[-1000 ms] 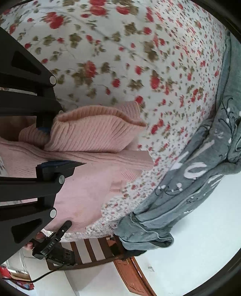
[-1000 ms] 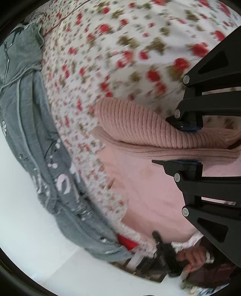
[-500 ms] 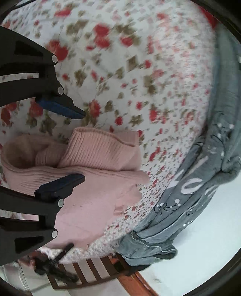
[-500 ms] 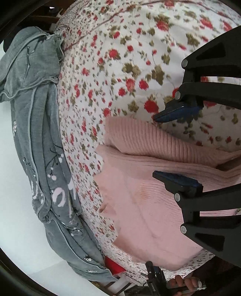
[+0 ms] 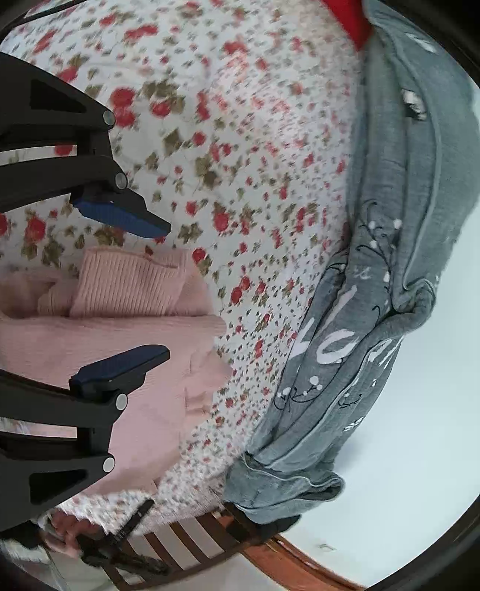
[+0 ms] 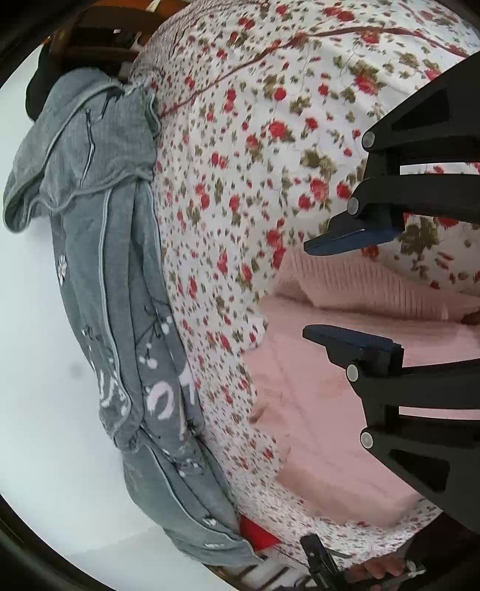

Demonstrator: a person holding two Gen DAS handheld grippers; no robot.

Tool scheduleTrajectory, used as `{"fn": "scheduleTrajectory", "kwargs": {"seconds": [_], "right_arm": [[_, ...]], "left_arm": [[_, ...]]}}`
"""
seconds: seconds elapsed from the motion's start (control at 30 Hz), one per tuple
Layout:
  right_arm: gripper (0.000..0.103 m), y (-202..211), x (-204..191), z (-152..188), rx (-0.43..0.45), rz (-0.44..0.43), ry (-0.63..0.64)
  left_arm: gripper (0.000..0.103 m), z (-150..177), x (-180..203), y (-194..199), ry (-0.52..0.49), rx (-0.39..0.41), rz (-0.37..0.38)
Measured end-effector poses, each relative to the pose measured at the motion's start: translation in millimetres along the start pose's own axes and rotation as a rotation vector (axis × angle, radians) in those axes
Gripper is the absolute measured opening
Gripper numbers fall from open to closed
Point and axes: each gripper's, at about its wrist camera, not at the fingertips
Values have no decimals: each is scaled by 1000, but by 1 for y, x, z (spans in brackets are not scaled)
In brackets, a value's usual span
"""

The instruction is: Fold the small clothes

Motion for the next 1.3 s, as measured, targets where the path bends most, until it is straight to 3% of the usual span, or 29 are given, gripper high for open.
{"fn": "scheduleTrajectory", "kwargs": {"seconds": [0.1, 0.27, 0.47, 0.7, 0.73, 0.77, 0.8, 0.83, 0.93, 1.07, 1.2, 1.3], "right_arm": [[40, -9, -11, -1, -20, -40, 27], [40, -37, -20, 0, -65, -56, 26], [40, -67, -25, 3, -110, -44, 22], [39, -94, -25, 0, -162, -13, 39], [34, -97, -25, -1, -168, -13, 39], [16, -100, -25, -1, -169, -10, 41], [6, -101, -25, -2, -165, -13, 48], [6, -102, -27, -3, -163, -24, 55], [5, -93, -29, -10, -97, -62, 58], [5, -84, -31, -21, -39, -99, 45], [5, -117, -24, -10, -147, -44, 42], [5, -128, -14, -5, -187, -51, -8]], "left_arm": [[57, 3, 3, -9, 21, -23, 43], [57, 0, 28, -29, -49, -28, 69], [57, -10, 37, -79, -63, -95, 38], [41, -5, 34, -114, -50, -173, 24], [34, -5, 34, -114, -57, -168, 17], [29, -6, 34, -115, -61, -165, 14], [15, -6, 33, -114, -64, -157, 15], [7, -8, 31, -113, -64, -148, 21], [7, -16, 24, -101, -30, -95, 48], [7, -24, 17, -99, -9, -89, 61], [7, -11, 13, -121, -37, -153, -22], [8, -5, 12, -125, -42, -156, -43]]}}
Point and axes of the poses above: each gripper's, at about its wrist camera, not at the fingertips, and y roughly against the way its jaws point, x to its right, z to its underside, and after that the axes turned 11 degrees about x, right-handed
